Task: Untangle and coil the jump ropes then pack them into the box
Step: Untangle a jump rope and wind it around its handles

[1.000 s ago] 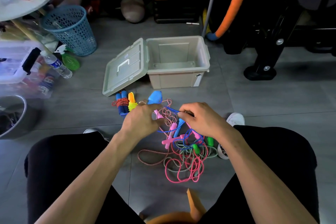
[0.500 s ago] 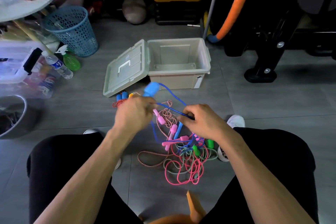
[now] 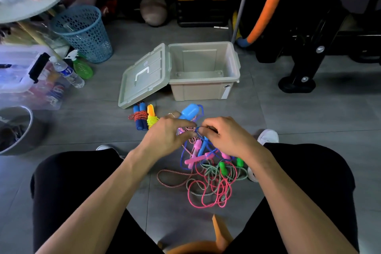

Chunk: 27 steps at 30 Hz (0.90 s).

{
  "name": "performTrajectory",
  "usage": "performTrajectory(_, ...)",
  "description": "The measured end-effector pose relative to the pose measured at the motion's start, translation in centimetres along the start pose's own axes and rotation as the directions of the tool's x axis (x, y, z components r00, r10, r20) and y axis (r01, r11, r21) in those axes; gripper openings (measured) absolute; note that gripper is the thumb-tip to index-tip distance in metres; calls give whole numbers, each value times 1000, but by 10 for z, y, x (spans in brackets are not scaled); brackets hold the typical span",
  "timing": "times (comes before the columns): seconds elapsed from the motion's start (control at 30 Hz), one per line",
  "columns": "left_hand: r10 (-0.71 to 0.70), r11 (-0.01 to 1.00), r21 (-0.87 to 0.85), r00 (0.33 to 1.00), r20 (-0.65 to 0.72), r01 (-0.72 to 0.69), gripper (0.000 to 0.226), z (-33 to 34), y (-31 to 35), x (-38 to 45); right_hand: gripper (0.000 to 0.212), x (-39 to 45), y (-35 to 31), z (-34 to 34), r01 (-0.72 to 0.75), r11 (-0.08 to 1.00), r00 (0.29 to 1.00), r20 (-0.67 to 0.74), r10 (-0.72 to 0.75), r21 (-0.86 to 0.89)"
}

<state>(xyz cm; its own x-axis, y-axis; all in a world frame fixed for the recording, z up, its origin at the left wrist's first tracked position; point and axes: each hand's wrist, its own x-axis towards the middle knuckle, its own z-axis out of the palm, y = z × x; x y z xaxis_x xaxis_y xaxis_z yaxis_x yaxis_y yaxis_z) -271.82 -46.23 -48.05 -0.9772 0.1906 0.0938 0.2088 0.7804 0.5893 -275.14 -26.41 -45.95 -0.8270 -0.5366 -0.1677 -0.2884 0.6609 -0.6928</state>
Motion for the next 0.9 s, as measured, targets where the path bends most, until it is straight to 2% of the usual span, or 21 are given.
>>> performTrajectory(0.1,-33,998,46,996,-82,36,30,1,-1,1,30,1,-4,0,-2,999,1000,-26,4,47)
performTrajectory(0.17,-88,985,138,986,-144,108,21,-5,-1,3,28,0,-3,-1,-36,998,999,-33,38,60)
performTrajectory(0.23,-192,943,229,958,-213,240,13,-12,-5,4,27,-1,1,-5,-85,996,995,-46,86,13)
performTrajectory(0.3,-380,853,272,888,-261,445,14,-22,-17,5,29,-2,8,-14,-141,985,987,-91,132,-99)
performTrajectory(0.37,-572,729,320,795,-200,605,18,-26,-36,5,28,-5,14,-23,-190,968,971,-175,161,-162)
performTrajectory(0.43,-635,722,290,768,-83,628,20,-20,-50,1,27,-5,16,-28,-161,982,965,-223,135,-102)
performTrajectory(0.53,-507,858,98,862,8,504,12,-6,-43,0,24,-4,10,-24,-54,998,986,-159,51,-13)
performTrajectory(0.6,-323,946,-5,946,2,323,29,-1,-23,1,24,-2,6,-16,-25,1000,997,-75,24,-11)
performTrajectory(0.67,-133,991,-14,991,-18,133,39,-1,-4,1,29,1,3,-10,-12,1000,1000,-14,12,1)
performTrajectory(0.73,-2,1000,11,999,-42,2,33,0,7,-2,34,3,-2,-6,-8,999,1000,21,7,36)
performTrajectory(0.83,9,1000,23,998,-67,-7,25,4,6,-1,32,3,-7,-5,-7,998,1000,-6,7,55)
performTrajectory(0.9,-111,988,91,986,-120,122,21,-1,1,4,33,1,-4,-9,-32,999,998,-48,33,23)
